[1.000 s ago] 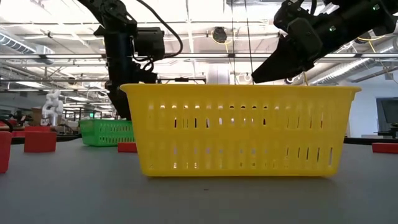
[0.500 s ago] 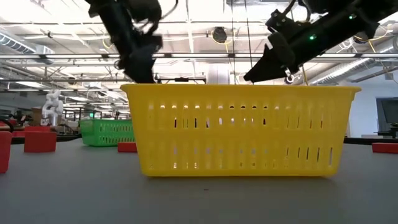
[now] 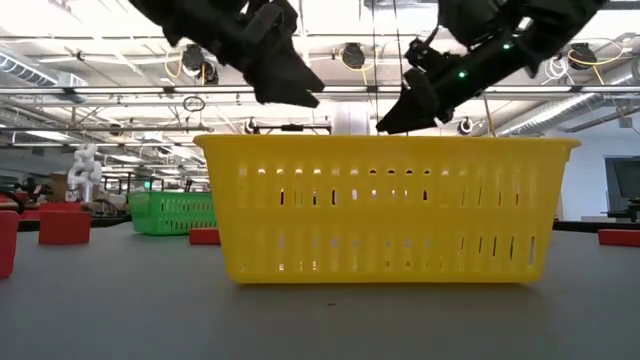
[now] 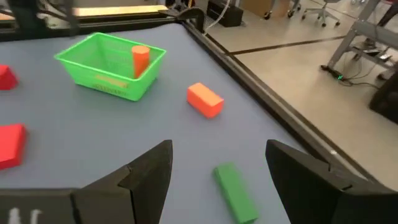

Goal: Sort & place blocks by color
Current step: Put the green block into the orange bin

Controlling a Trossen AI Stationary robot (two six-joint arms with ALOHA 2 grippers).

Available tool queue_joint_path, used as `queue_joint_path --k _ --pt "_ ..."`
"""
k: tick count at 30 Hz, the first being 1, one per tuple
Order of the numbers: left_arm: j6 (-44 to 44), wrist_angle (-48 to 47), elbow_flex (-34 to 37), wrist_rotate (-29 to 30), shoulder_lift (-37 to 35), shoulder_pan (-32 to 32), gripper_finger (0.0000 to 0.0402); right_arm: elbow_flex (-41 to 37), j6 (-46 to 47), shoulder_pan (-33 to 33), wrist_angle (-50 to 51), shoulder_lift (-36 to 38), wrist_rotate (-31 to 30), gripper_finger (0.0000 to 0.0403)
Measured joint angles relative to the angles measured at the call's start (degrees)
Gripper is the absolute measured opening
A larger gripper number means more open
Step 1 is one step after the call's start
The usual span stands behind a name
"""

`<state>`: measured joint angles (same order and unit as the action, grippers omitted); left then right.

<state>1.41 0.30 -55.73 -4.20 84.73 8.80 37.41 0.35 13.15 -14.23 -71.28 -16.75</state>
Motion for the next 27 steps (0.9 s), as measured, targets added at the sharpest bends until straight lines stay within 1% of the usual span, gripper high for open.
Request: queue_joint_path --k 4,6,10,12,14,21,24,27 --pt "-0.57 11.70 5.77 -3.61 1.70 0.06 0.0271 4.15 -3.07 2.96 5.47 -2.72 2.05 0.0254" --pt "-1.35 17.91 8.63 -3.82 2.17 0.05 0.0271 6.63 -4.26 3.90 8.39 -5.37 2.09 0.0254" --pt "-2.49 24.62 13.88 -3.92 2.34 0.17 0.0271 11.40 -5.99 6.06 13.95 -12.07 5.50 0.0254" --pt "-3.24 28.36 16.08 -3.91 2.32 0.17 0.0271 13.13 -6.55 7.29 14.65 -15.54 7.57 0.0254" --pt "-3.91 30.87 18.09 -3.92 2.28 0.17 0.0271 14.70 -7.03 8.48 15.13 -18.89 8.37 0.0254" --pt "-5.94 35.59 23.45 -4.00 2.28 0.17 0.0271 20.78 -8.33 12.63 19.77 -28.69 14.15 0.0254" --pt "-8.34 38.41 24.84 -6.01 2.28 0.17 0.0271 21.33 -8.54 13.83 20.08 -30.69 14.53 0.0254" --pt "-9.70 40.45 25.86 -6.71 2.28 0.11 0.0271 21.38 -8.37 15.15 19.42 -31.58 17.05 0.0254"
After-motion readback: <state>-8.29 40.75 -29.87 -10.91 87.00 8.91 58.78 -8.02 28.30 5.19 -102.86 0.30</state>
